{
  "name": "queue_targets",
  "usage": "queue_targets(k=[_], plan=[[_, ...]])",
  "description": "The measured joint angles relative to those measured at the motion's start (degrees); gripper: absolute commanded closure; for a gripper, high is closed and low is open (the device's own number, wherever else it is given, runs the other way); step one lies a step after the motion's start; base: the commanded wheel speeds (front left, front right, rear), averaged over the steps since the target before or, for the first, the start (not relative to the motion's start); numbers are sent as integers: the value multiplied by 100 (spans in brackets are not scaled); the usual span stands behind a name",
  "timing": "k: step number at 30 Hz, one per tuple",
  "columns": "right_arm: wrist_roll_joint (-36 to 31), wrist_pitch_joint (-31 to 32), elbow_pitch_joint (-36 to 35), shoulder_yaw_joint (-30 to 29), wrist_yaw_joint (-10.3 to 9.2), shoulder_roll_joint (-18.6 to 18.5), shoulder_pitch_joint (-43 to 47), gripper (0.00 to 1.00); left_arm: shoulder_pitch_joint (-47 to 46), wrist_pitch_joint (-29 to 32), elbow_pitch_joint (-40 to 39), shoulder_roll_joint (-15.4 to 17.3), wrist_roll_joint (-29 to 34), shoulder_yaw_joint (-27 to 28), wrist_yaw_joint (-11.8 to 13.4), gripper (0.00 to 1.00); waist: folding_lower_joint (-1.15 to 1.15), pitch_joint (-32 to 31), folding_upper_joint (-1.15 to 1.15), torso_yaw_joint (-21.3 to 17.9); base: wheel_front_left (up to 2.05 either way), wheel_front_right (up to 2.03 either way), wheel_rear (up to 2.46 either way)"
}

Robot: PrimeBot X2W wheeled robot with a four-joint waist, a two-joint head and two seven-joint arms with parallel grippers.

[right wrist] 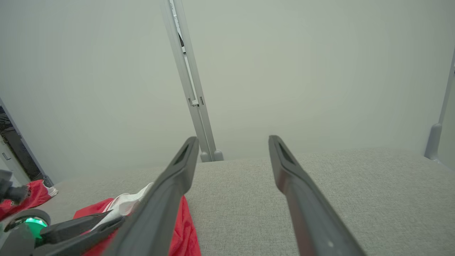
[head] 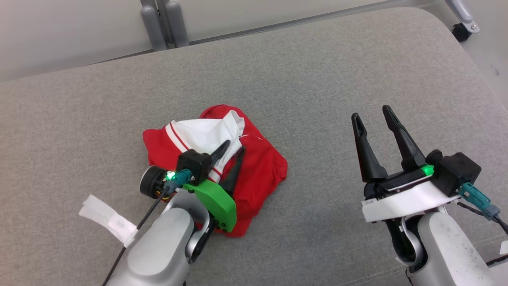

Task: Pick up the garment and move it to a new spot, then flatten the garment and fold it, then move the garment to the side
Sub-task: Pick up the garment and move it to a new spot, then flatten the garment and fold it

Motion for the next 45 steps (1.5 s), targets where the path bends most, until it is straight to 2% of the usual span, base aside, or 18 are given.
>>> queue_targets(k=[4,8,19,22,25,29,34,40,45], plan=[[22,1,73,8,0,-62,7,0,-87,-308,175,-47,10,31,-43,0,0,-103,0,94,0,0,0],[77,0,107,-9,0,-88,163,0,-43,-453,-80,80,8,203,38,0,0,-300,0,211,0,0,0],[214,0,183,147,0,-242,505,0,1146,-530,-1205,1002,-417,1376,835,0,0,-755,0,644,0,0,0],[276,1,243,137,0,-269,658,0,1596,-546,-1512,1103,-428,1770,1048,0,0,-823,0,742,0,0,0],[318,0,270,116,0,-244,771,0,2041,-561,-2150,996,-267,2387,1170,0,0,-861,0,830,0,0,0],[357,1,304,101,0,-191,823,0,2883,-565,-2493,561,45,2960,1154,0,0,-886,0,881,0,0,0],[404,1,328,60,0,-205,891,0,3258,-565,-2652,110,501,3352,842,0,0,-901,0,907,0,0,0],[438,0,345,40,0,-245,887,0,3330,-564,-2514,-53,1005,3501,552,0,0,-919,0,901,0,0,0],[438,0,355,31,0,-255,886,0,3320,-564,-2427,-157,1132,3615,394,0,0,-935,0,895,0,0,0]])
